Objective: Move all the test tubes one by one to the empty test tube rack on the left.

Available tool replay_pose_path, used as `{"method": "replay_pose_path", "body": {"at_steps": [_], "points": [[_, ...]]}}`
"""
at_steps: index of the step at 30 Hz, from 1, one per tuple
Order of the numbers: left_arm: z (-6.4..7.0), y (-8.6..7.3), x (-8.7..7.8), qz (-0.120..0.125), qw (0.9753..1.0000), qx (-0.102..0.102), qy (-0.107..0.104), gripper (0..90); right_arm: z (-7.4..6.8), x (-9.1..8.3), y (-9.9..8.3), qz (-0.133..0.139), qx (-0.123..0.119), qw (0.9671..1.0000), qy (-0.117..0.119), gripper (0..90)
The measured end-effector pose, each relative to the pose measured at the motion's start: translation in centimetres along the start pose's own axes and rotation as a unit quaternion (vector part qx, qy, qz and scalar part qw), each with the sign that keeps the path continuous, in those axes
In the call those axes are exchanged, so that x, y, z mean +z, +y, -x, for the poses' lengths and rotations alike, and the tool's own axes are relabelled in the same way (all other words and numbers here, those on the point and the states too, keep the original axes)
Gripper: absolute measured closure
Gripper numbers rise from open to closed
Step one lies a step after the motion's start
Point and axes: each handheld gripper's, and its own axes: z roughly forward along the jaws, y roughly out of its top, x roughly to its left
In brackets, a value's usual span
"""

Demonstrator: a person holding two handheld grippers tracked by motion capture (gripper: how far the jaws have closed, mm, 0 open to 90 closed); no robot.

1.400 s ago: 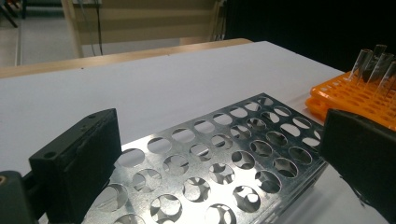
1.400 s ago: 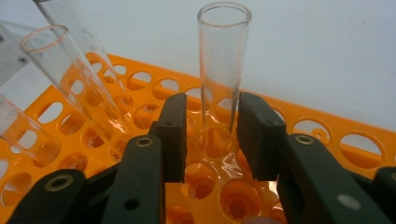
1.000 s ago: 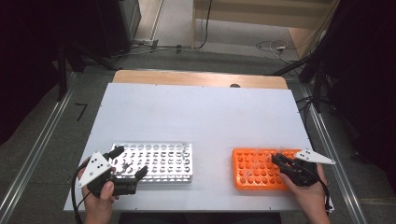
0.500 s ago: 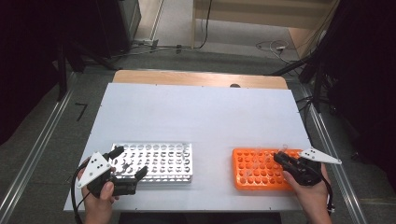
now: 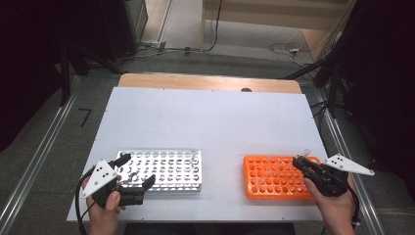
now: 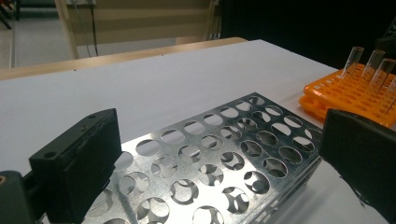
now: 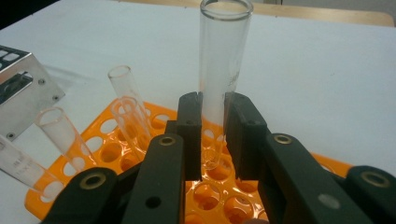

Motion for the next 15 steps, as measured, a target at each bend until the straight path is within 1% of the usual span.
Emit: {"method": "replay_pose_path", "body": {"at_steps": [5,10,15], "points": [[0.3,0.1,0.1,-0.001,1.0000,0.003,-0.004,0.0,-0.3,-0.7,0.8,0.013,0.001,0.9999,0.002,74.0],[0.6,0.2,0.3,-0.001,1.0000,0.004,-0.008,0.0,-1.2,-1.6,1.7,0.024,-0.007,0.9996,0.016,74.0],[1.0,0.4,0.4,-0.002,0.9999,0.007,-0.011,0.0,-2.4,-2.1,2.4,0.037,-0.016,0.9986,0.034,74.0]]}}
